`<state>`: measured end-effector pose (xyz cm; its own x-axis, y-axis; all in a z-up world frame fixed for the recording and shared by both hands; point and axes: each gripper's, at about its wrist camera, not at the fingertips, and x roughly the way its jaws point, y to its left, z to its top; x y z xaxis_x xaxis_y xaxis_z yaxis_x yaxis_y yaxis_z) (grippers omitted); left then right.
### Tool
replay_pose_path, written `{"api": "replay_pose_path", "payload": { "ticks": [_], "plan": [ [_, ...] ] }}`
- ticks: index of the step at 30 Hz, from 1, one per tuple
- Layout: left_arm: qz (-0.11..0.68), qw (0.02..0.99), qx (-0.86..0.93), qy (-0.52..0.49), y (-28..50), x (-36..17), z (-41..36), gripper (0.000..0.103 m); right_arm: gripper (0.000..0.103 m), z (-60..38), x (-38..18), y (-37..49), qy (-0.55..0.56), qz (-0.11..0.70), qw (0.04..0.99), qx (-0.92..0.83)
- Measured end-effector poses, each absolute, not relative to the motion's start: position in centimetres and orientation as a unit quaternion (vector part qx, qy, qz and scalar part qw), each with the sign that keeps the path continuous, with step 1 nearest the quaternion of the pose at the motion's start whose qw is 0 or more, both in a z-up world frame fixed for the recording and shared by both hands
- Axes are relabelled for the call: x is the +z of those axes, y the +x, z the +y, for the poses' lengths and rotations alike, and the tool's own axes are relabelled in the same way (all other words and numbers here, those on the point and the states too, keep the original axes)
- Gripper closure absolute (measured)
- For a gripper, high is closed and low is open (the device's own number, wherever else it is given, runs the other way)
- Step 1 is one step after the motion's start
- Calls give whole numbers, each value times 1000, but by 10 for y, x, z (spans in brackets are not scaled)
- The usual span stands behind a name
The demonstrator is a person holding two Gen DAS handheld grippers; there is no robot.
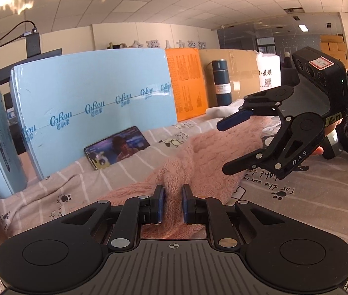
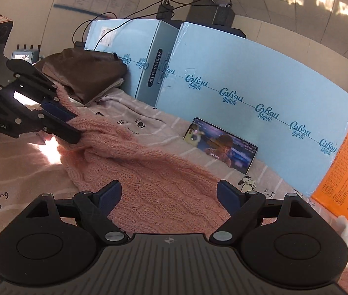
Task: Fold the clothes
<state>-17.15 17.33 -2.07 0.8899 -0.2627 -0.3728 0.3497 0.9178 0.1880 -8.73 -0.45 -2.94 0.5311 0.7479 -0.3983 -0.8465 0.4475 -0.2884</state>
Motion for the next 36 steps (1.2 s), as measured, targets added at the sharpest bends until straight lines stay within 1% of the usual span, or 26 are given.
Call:
{"api": "replay_pose_path", "payload": {
  "ticks": [2,3,5,7,8,9,10,11,12,13,14,15,16,17,18,20,21,24,28,31,36],
  "plan": [
    [174,964,-155,130,-171,-24,172,88,19,9,-29,-87,-263,96,833,478],
    [175,963,-154,132,-171,-26,172,85,19,13,-29,-86,-269,92,829,482],
    [175,964,-152,134,-169,-26,172,85,20,25,-26,-82,-281,82,814,502],
    [175,963,-152,140,-167,-26,171,80,20,37,-25,-78,-295,81,793,526],
    [176,962,-152,142,-165,-26,171,70,21,43,-25,-76,-302,81,783,538],
    [178,961,-153,145,-163,-27,171,56,22,50,-25,-73,-309,90,772,549],
    [180,960,-154,150,-160,-28,170,50,22,54,-25,-68,-308,99,767,554],
    [182,958,-154,156,-156,-30,169,44,26,59,-25,-63,-306,108,762,560],
    [187,957,-153,161,-153,-32,168,44,31,60,-26,-58,-292,115,763,564],
    [193,955,-151,166,-149,-34,167,45,45,60,-27,-52,-278,122,764,569],
    [195,954,-150,170,-147,-35,166,45,56,58,-29,-49,-265,125,764,575],
    [192,955,-151,169,-147,-35,167,46,59,55,-31,-45,-252,128,764,581],
    [188,956,-153,166,-147,-35,168,49,67,53,-34,-43,-249,135,759,586],
    [185,956,-155,164,-148,-34,169,62,72,51,-36,-43,-250,137,756,589],
    [179,958,-153,161,-150,-33,171,77,74,49,-37,-43,-248,135,757,589],
    [158,964,-149,155,-157,-29,174,88,89,44,-34,-47,-245,128,759,590],
    [146,965,-147,158,-164,-27,173,89,92,41,-31,-51,-246,119,763,586],
    [118,968,-151,164,-186,-21,167,89,95,23,-21,-71,-239,89,768,588],
    [88,966,-173,171,-223,-17,152,89,95,-6,-8,-114,-235,34,773,589],
    [79,963,-185,181,-250,-17,140,89,95,-30,-7,-152,-228,1,775,589],
    [97,958,-193,186,-281,-24,128,88,96,-59,-25,-200,-214,9,775,595]
  ]
}}
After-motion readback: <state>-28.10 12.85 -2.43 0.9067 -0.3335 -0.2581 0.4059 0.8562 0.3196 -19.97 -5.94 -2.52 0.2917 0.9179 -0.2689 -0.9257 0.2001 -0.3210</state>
